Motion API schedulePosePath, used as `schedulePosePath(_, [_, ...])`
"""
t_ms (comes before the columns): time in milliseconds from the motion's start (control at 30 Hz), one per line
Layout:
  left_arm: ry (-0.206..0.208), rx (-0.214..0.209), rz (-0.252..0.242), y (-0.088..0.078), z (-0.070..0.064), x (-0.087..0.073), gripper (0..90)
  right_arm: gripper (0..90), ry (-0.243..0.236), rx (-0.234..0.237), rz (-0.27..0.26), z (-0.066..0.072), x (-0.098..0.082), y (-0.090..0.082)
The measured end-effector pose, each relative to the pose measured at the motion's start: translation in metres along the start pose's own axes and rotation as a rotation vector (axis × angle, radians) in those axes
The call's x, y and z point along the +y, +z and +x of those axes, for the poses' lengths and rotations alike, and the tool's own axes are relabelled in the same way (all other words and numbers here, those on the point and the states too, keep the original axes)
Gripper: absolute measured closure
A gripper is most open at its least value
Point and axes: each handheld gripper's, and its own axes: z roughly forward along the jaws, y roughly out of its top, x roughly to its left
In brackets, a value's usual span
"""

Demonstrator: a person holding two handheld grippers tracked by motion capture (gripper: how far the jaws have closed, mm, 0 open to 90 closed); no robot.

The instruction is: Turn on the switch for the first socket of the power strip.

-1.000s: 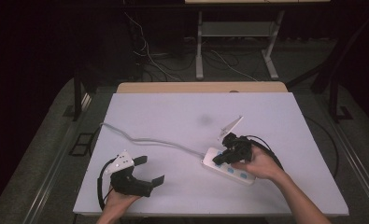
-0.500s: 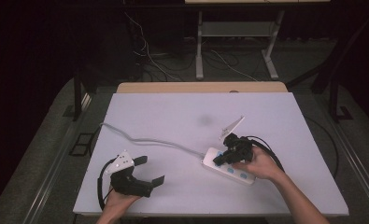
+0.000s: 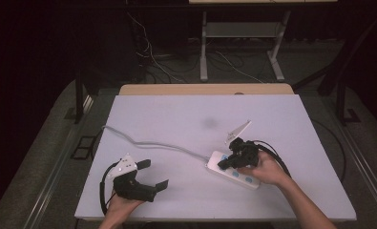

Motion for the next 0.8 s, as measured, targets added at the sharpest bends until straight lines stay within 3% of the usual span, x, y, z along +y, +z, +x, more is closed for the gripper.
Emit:
schedulePosePath(167, [0.000,0.000,0.001,0.0004,0.0002,0.0000,0.0,90.0,0.012,0.000,-0.031,0.0001,-0.0045,0.0001])
schedulePosePath(700, [0.004,0.002,0.001,0.0013,-0.0006,-0.0002,0.0,90.0,-0.029,-0.056,-0.037,0.0063,-0.0056,0.0014])
schedulePosePath(800, [0.006,0.004,-0.002,0.0013,-0.0007,-0.0001,0.0,90.0,-0.021,-0.048,-0.040,0.0055,-0.0062,0.0012])
